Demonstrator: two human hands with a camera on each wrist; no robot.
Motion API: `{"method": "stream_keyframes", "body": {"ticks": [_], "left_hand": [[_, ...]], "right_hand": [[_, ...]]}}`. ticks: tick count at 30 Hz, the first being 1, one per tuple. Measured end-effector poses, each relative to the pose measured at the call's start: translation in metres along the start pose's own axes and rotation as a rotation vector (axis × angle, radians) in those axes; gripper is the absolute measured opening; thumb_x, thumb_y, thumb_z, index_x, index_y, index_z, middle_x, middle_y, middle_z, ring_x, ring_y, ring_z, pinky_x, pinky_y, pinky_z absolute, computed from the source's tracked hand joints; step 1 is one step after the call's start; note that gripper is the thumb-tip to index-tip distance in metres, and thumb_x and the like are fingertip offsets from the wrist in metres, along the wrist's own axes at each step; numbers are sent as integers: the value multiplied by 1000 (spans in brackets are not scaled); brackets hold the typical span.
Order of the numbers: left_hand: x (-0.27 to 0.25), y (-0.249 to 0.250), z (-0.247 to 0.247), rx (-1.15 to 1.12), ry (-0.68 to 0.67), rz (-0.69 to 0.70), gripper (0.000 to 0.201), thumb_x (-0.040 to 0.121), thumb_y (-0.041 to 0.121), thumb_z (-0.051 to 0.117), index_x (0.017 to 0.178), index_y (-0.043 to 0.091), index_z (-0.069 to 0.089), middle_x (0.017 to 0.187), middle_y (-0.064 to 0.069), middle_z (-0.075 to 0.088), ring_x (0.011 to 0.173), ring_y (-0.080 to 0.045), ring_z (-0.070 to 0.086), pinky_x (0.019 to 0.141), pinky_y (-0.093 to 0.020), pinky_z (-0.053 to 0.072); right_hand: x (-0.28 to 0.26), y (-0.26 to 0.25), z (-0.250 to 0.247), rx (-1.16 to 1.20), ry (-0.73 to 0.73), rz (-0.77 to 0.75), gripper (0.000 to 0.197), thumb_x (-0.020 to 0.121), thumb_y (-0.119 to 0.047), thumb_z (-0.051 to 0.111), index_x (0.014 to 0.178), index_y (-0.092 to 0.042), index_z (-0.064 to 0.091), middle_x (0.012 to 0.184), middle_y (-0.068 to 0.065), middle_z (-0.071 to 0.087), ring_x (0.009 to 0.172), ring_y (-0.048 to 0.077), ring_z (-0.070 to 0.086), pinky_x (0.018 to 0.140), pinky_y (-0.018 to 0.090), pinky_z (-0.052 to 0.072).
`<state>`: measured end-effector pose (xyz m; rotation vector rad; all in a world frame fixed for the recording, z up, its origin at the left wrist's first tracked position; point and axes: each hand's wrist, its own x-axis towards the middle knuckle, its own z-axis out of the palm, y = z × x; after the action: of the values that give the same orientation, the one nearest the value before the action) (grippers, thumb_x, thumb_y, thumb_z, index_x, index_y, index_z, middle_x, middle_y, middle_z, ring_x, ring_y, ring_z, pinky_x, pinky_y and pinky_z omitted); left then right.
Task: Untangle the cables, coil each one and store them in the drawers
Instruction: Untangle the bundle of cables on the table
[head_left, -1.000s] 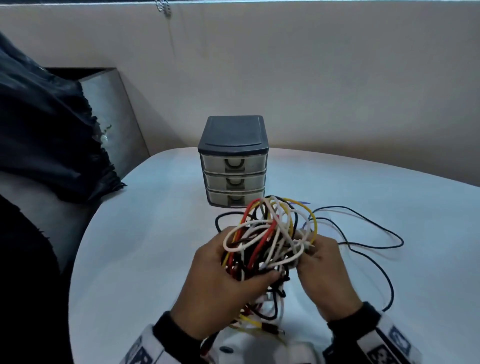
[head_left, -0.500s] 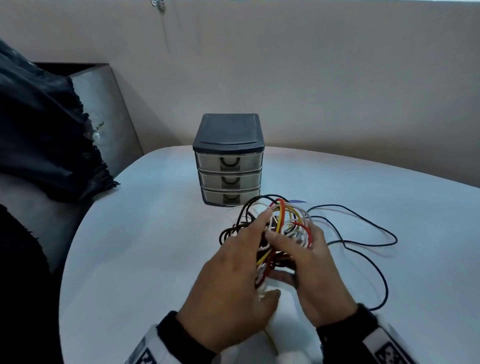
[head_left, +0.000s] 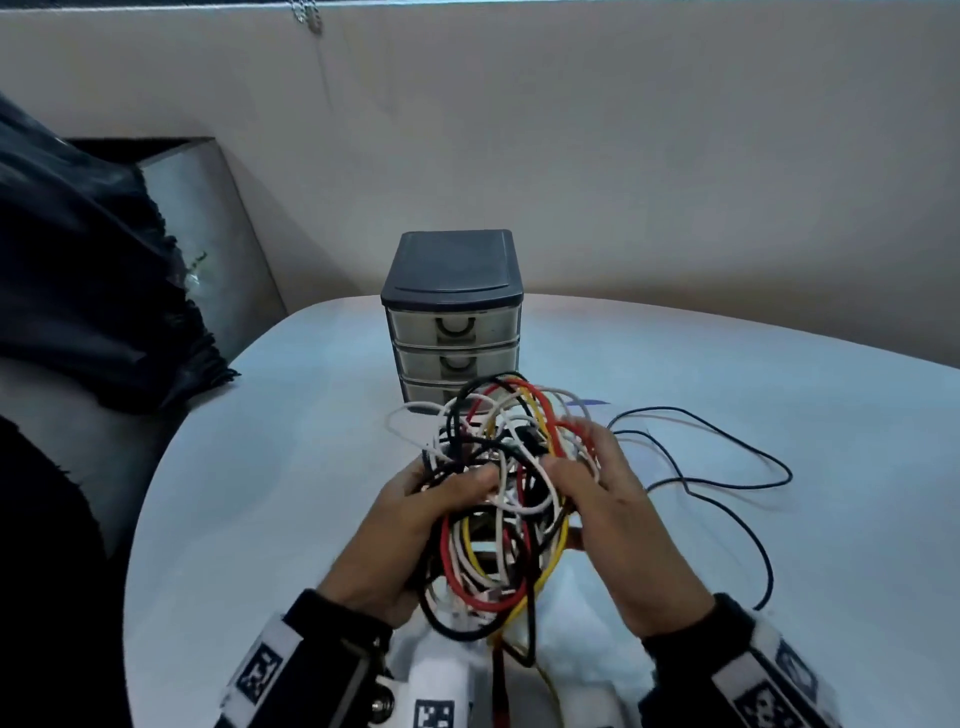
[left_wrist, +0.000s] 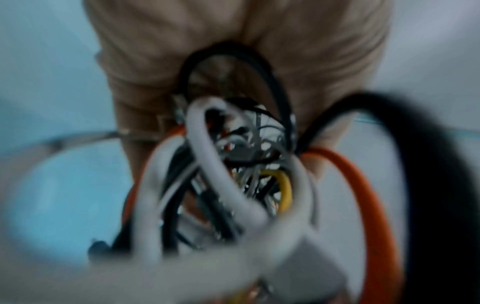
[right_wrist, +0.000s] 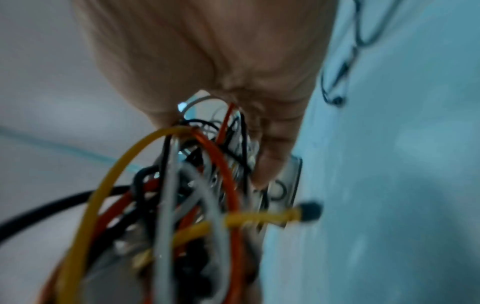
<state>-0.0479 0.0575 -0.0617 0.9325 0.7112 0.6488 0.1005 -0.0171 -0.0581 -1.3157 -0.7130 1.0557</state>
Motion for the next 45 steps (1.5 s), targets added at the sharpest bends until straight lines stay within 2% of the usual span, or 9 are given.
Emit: {"method": "stream_keyframes", "body": {"ticks": [3, 7, 11, 16, 25, 29, 35, 38, 45], "left_hand": [[8, -4, -5, 134, 230, 159, 35, 71, 8, 79, 105, 6, 69, 102, -21, 73, 87, -35, 71, 79, -42, 58], [2, -3, 5, 438, 275, 386, 27, 75, -5, 75, 95, 13, 69, 85, -5, 76, 79, -22, 73, 70, -35, 60], [-6, -3, 18, 579, 225, 474, 32, 74, -5, 75, 95, 18, 68, 84, 3, 75, 75, -10, 71, 67, -22, 55], [8, -3, 4, 260, 471, 362, 33, 77, 6, 78, 105, 20, 69, 84, 0, 77, 76, -20, 74, 67, -33, 59], [10, 0, -23, -11, 643, 336, 21, 80, 6, 76, 99, 11, 72, 88, -6, 77, 76, -20, 73, 61, -27, 57], [4, 3, -23, 98, 624, 462, 26, 79, 4, 77, 103, 13, 70, 86, -2, 77, 77, -17, 73, 65, -26, 58], [1, -7, -11, 261, 496, 503, 26, 77, -1, 77, 97, 15, 70, 87, -1, 77, 79, -16, 73, 66, -24, 56], [0, -10, -6, 279, 463, 520, 27, 78, -3, 77, 98, 13, 69, 87, -2, 77, 79, -16, 74, 65, -23, 56], [-1, -8, -4, 275, 499, 516, 29, 78, -2, 76, 99, 17, 70, 85, 0, 76, 77, -16, 74, 63, -23, 57]], "right_hand": [[-3, 3, -8, -408, 236, -307, 46, 91, -37, 67, 132, -41, 47, 124, -24, 54, 106, -1, 59, 82, 22, 52], [-6, 5, -8, -860, 317, -732, 23, 83, -41, 67, 101, -28, 71, 93, -15, 59, 93, 8, 53, 79, 20, 43], [-3, 7, -2, -872, 318, -739, 7, 82, -28, 69, 84, -30, 75, 68, -13, 52, 69, 10, 49, 61, 29, 43], [-4, -3, -8, -269, 385, -527, 20, 86, -14, 74, 68, -23, 71, 52, 1, 50, 50, 7, 40, 51, 23, 35], [5, -25, -35, 259, 300, -228, 6, 91, -10, 63, 87, -7, 65, 63, 6, 59, 52, 17, 51, 47, 24, 41], [-1, -25, -36, 106, 185, -268, 13, 90, -13, 62, 93, -5, 72, 90, 11, 76, 75, 21, 70, 58, 24, 54], [-18, -16, 3, -216, 21, -611, 14, 86, -8, 68, 93, -15, 77, 88, -4, 75, 82, 18, 72, 65, 27, 59], [-17, -5, 9, -416, 44, -746, 15, 87, -4, 71, 96, -15, 76, 94, -11, 72, 89, 11, 70, 69, 17, 55], [-5, 6, -3, -776, 146, -932, 13, 89, -9, 66, 98, -11, 74, 89, -2, 64, 74, 8, 61, 64, 23, 54]]}}
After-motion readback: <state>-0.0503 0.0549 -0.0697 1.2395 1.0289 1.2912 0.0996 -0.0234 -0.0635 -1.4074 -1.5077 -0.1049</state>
